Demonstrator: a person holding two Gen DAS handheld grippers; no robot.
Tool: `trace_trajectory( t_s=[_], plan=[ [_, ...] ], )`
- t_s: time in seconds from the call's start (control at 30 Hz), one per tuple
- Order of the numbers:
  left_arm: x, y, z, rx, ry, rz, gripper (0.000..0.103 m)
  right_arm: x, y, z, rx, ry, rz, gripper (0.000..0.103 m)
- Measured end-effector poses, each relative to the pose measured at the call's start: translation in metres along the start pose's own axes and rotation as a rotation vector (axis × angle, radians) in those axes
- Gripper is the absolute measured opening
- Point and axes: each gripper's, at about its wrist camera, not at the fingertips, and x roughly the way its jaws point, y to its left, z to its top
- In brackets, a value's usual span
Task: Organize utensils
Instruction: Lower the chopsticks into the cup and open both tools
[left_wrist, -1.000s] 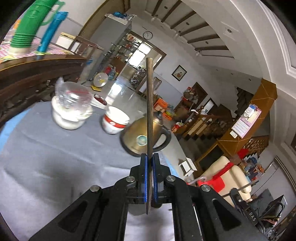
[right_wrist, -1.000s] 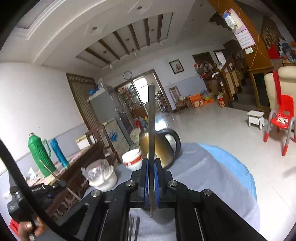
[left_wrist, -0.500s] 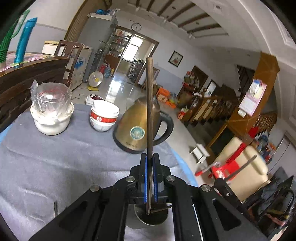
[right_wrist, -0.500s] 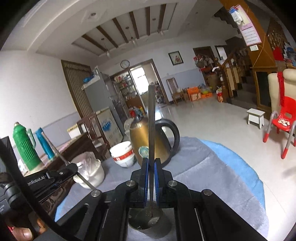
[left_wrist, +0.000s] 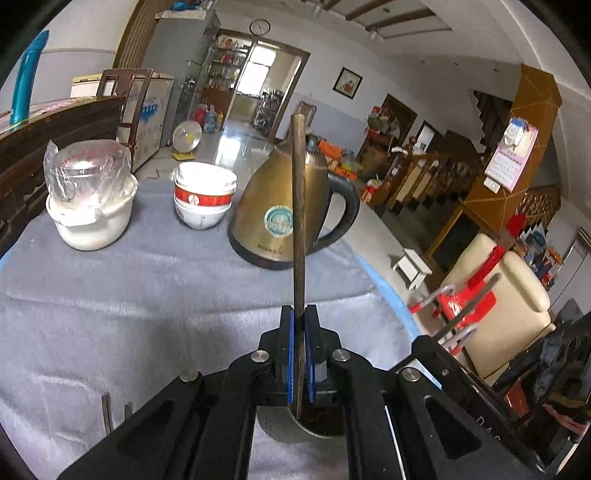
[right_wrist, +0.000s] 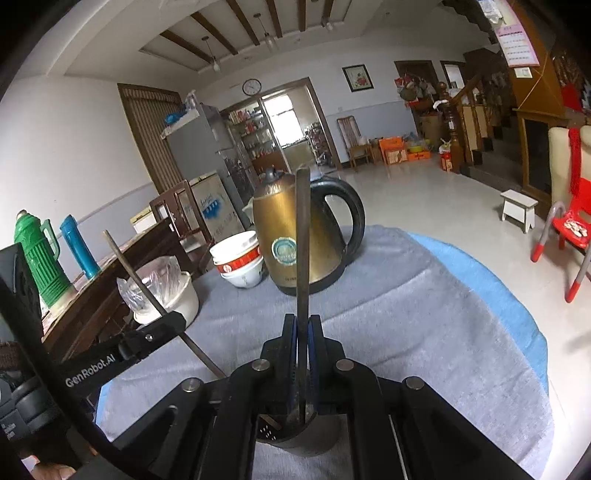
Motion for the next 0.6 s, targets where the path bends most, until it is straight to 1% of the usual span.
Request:
trace_trajectory(
  t_s=[0.1,0.13,0.17,0.2,0.23,0.27,0.33,0.4,0.43,0.47,0.5,0.53,0.57,0.6],
  plan=[
    [-0.001,0.0,-0.002,0.0,0.012,0.014,0.008,0.004,0.0,-0.001,0.001,0.035,0.003,0.009],
    [-0.003,0.001,-0.002,-0.006,0.02,0.01,0.016,0.004,0.0,-0.001,0.001,0.04,0.002,0.009],
    [-0.006,0.002,-0.002,-0.011,0.02,0.009,0.025,0.004,0.0,-0.001,0.001,0.045,-0.005,0.009],
    [-0.009,0.003,0.0,-0.012,0.013,0.01,0.029,0.002,0.0,0.0,0.004,0.05,-0.013,0.009],
    [-0.016,0.003,0.002,-0.012,-0.003,0.011,0.035,0.001,0.0,0.001,0.006,0.051,-0.014,0.009],
    [-0.023,0.004,0.004,-0.012,-0.02,0.013,0.044,-0.004,0.001,0.003,0.006,0.042,-0.012,0.009],
    [-0.035,0.007,0.008,-0.017,-0.046,0.018,0.056,-0.016,0.003,0.009,0.001,0.013,-0.023,0.009],
    [-0.055,0.012,0.012,-0.021,-0.084,0.011,0.056,-0.031,0.007,0.015,-0.008,-0.012,-0.026,0.011],
    [-0.067,0.015,0.013,-0.021,-0.102,0.012,0.059,-0.037,0.009,0.017,-0.014,-0.024,-0.027,0.015],
    [-0.078,0.02,0.013,-0.025,-0.119,0.014,0.063,-0.047,0.011,0.019,-0.022,-0.043,-0.029,0.024],
    [-0.087,0.025,0.012,-0.031,-0.134,0.016,0.064,-0.053,0.012,0.019,-0.024,-0.057,-0.031,0.032],
    [-0.097,0.031,0.009,-0.035,-0.152,0.018,0.067,-0.063,0.013,0.019,-0.019,-0.075,-0.029,0.051],
    [-0.108,0.039,0.005,-0.039,-0.166,0.026,0.07,-0.073,0.013,0.017,-0.009,-0.099,-0.023,0.075],
    [-0.113,0.045,0.002,-0.04,-0.171,0.033,0.071,-0.082,0.013,0.014,-0.003,-0.127,-0.018,0.079]
  ],
)
